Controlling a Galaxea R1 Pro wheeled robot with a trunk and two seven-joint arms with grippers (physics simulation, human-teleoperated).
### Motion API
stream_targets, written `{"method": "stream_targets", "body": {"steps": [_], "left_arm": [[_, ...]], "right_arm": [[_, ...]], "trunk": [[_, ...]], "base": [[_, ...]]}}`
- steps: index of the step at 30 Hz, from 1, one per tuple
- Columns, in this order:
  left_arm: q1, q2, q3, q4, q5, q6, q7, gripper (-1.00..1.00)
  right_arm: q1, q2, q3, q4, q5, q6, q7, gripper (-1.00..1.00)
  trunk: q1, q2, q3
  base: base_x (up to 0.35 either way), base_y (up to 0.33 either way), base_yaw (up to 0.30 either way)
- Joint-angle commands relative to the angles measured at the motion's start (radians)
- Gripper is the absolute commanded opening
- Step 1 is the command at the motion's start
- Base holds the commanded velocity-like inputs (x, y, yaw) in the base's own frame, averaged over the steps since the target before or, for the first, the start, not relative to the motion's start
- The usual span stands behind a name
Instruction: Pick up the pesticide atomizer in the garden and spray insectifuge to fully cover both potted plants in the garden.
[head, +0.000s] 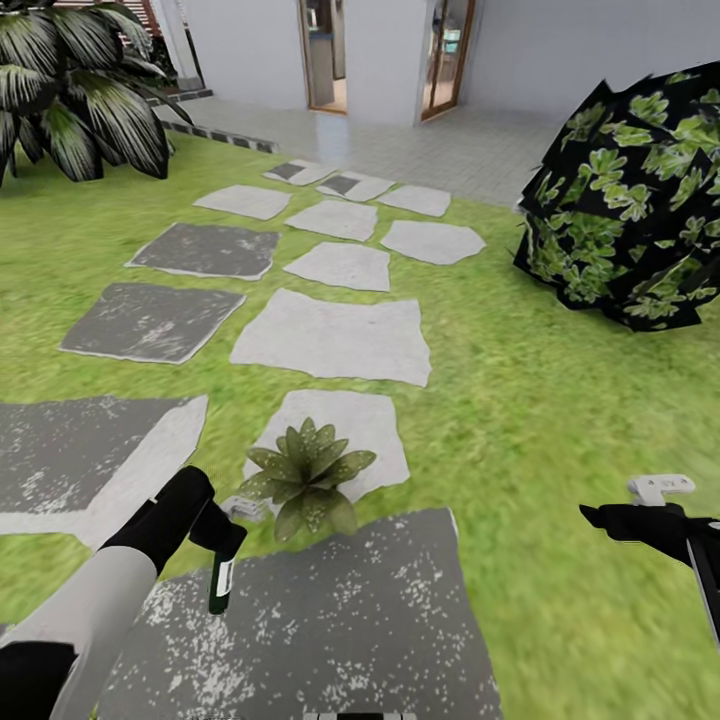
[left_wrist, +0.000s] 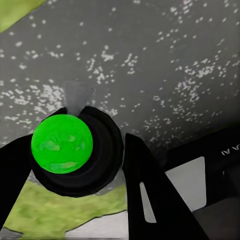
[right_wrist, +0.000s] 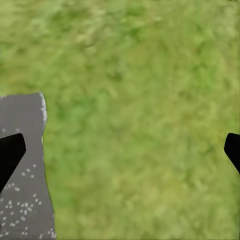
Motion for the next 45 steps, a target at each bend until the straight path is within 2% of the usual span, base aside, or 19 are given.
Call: {"method": "stream_targets", "body": {"steps": [1, 11, 27, 37, 45], "left_arm": [[0.001, 0.002, -0.003, -0.001, -0.008, 0.003, -0.010, -1.00], [0.007, 0.004, -0.003, -0.001, -0.008, 0.003, -0.010, -1.00], [0.007, 0.005, 0.000, -0.001, -0.008, 0.003, -0.010, -1.00], [0.007, 0.006, 0.002, -0.001, -0.008, 0.003, -0.010, -1.00], [0.007, 0.005, -0.002, -0.001, -0.008, 0.003, -0.010, -1.00]], "right_arm": [[-0.001, 0.000, -0.001, -0.001, 0.010, 0.003, 0.010, 1.00], [-0.001, 0.000, 0.001, -0.001, 0.010, 0.003, 0.010, 1.00], [-0.001, 0.000, -0.002, -0.001, 0.010, 0.003, 0.010, 1.00], [-0.001, 0.000, -0.001, -0.001, 0.010, 0.003, 0.010, 1.00], [-0.001, 0.000, -0.001, -0.001, 0.010, 0.003, 0.010, 1.00]], "trunk": [[0.000, 0.000, -0.001], [0.000, 0.000, -0.008], [0.000, 0.000, -0.012], [0.000, 0.000, -0.020], [0.000, 0.000, -0.027]], "base": [[0.018, -0.036, 0.150], [0.003, -0.030, 0.154], [0.000, -0.263, 0.085], [0.000, -0.269, 0.179], [0.000, -0.042, 0.199]]}}
